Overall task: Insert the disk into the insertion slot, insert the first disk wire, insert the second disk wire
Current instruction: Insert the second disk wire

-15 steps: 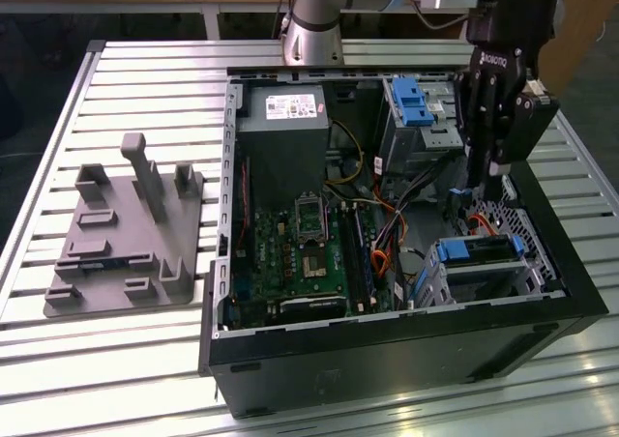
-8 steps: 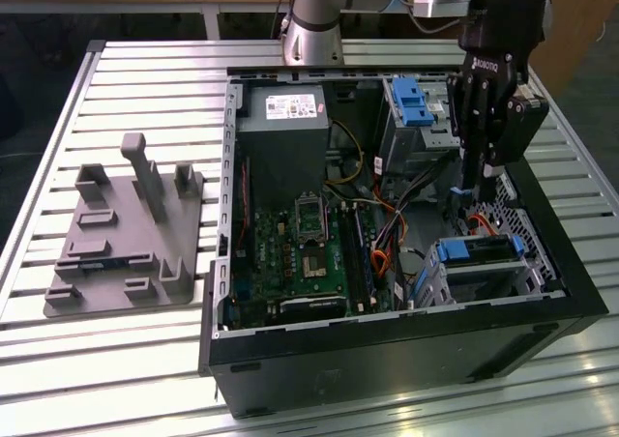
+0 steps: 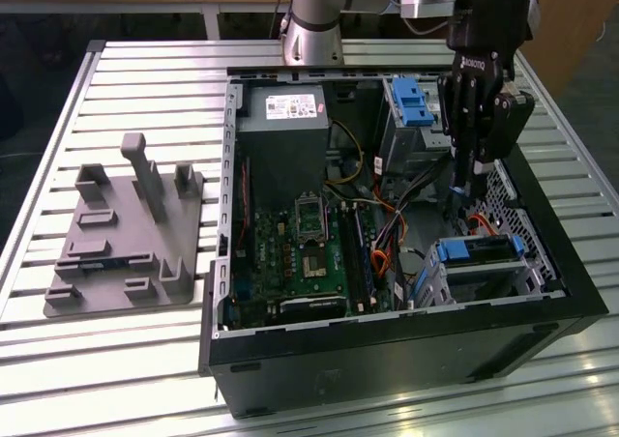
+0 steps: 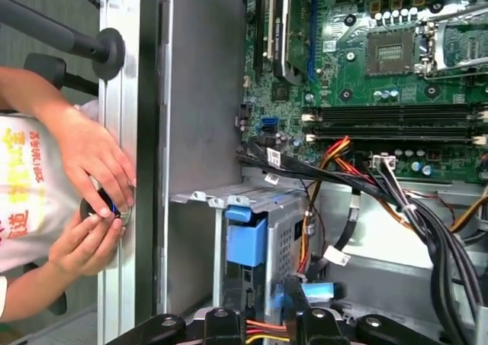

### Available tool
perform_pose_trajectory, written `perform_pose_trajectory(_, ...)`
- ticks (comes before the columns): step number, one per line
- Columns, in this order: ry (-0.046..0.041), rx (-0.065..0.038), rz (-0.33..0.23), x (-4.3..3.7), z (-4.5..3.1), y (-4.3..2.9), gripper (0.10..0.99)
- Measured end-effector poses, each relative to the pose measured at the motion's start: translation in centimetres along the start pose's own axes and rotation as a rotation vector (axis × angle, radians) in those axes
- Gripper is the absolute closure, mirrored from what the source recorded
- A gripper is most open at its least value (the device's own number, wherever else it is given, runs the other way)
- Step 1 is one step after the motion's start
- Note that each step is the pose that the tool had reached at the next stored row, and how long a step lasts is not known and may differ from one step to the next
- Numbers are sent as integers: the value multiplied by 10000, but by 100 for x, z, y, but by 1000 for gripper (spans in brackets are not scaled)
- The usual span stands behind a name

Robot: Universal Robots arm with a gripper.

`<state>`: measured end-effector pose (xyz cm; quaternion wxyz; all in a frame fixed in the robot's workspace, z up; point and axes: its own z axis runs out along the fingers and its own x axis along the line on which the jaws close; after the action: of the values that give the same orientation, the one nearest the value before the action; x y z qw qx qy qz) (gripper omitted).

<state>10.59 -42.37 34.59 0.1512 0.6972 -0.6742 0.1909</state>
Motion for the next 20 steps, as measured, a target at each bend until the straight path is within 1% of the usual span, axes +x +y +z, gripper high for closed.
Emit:
perform_pose_trajectory(3, 46, 36, 16, -42, -23, -1, 729)
perform_pose_trajectory(9, 50, 50, 23, -42, -22, 0, 729)
perform_pose_trajectory(15, 50, 51, 25, -35, 2, 3, 729)
perform_pose_trajectory(20, 53, 62, 30, -28, 39, 5, 729)
